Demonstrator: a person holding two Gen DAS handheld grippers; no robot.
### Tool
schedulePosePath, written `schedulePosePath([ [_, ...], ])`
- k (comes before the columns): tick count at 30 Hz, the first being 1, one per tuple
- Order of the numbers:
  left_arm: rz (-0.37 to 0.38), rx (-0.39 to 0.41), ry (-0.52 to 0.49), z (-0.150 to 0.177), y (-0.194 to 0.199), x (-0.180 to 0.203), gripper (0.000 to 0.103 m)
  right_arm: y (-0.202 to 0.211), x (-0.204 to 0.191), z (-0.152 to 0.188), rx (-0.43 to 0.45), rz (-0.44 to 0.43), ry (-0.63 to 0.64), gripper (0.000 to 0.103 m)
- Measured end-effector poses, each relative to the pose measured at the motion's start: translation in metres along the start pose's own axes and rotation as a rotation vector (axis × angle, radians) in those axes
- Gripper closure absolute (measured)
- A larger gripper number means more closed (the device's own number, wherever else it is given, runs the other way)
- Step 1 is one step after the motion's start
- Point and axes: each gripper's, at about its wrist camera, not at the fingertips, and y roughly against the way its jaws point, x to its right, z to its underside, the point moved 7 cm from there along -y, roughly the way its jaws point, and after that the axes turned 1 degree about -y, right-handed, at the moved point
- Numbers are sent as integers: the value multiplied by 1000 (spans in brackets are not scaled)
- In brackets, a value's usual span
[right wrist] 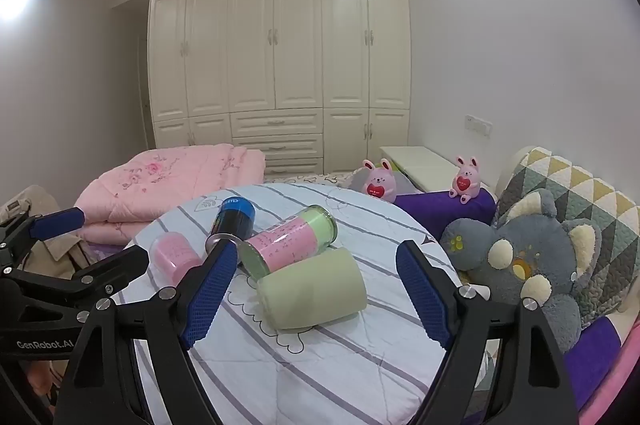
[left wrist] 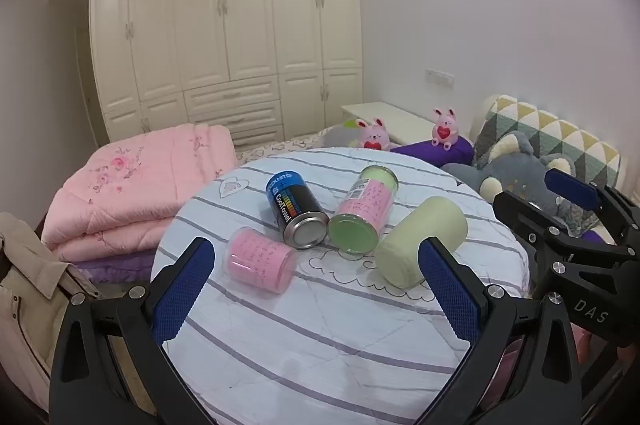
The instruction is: Flip cup upright
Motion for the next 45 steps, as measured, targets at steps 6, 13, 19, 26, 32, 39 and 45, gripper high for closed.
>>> schedulePosePath([
  [6,-8,-11,6,1,-4,-2,0,-1,4,1,-8,0,0,20],
  [13,-17,-15,24,2,-11,-6,0,-6,-3,4,-10,4,1,20],
  [19,-22,-23,45,3,-15,-11,0,-7,7,0,-6,6,-10,20],
  [26,-30,-37,69,4,-17,-16,0,-10,8,3,-19,4,-10,20],
  [32,-33,-45,83,5,-17,-19,0,-11,8,5,-27,-1,-12,20],
  [39,-33,-46,84,5,-17,-20,0,-11,7,6,-32,-2,-12,20],
  [45,-36,-47,82,5,-17,-20,0,-11,8,6,-28,-4,-13,20],
])
